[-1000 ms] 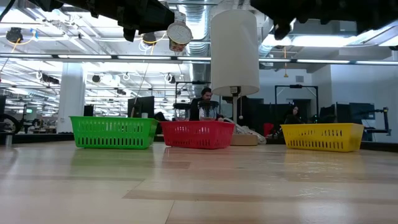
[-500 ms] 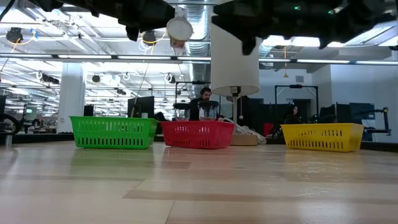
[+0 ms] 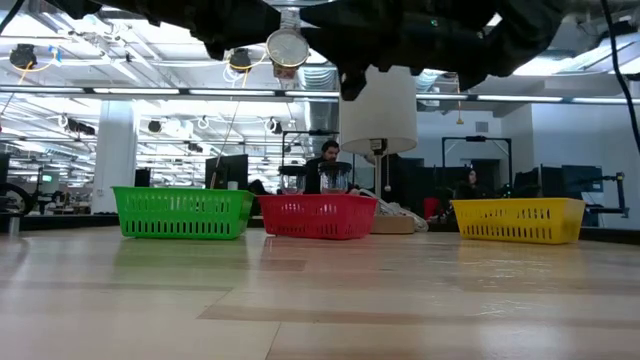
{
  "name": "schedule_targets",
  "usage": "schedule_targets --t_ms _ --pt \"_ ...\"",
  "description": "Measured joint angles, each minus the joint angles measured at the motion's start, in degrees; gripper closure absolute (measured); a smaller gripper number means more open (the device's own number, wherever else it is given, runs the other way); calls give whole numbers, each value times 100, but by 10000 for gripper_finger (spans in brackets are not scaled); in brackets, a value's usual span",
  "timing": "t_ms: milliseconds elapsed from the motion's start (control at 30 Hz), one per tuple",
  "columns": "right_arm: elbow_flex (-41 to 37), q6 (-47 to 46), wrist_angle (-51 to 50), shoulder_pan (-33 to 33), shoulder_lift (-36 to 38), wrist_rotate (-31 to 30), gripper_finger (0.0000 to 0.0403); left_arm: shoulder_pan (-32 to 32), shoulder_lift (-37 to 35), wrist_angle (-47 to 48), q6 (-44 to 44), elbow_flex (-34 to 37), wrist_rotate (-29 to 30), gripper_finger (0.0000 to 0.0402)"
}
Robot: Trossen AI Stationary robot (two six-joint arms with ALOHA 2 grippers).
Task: Pick & Place Office items
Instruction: Put the white watch into the yellow bin
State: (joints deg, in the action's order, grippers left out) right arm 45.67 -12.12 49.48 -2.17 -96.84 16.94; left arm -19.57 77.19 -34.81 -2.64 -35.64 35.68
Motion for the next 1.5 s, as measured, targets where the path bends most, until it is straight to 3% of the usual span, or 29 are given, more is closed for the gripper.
schedule_targets --t_ms 167,733,1367,1500 --pt "154 -2 -121 5 -96 116 301 0 0 9 -555 0 0 389" --pt "293 4 -124 4 -102 104 304 159 57 16 -570 4 -6 384" --pt "293 201 -477 164 -102 104 392 166 57 -4 -252 4 15 379" --pt "293 203 -537 192 -102 102 394 166 57 2 -246 4 11 379"
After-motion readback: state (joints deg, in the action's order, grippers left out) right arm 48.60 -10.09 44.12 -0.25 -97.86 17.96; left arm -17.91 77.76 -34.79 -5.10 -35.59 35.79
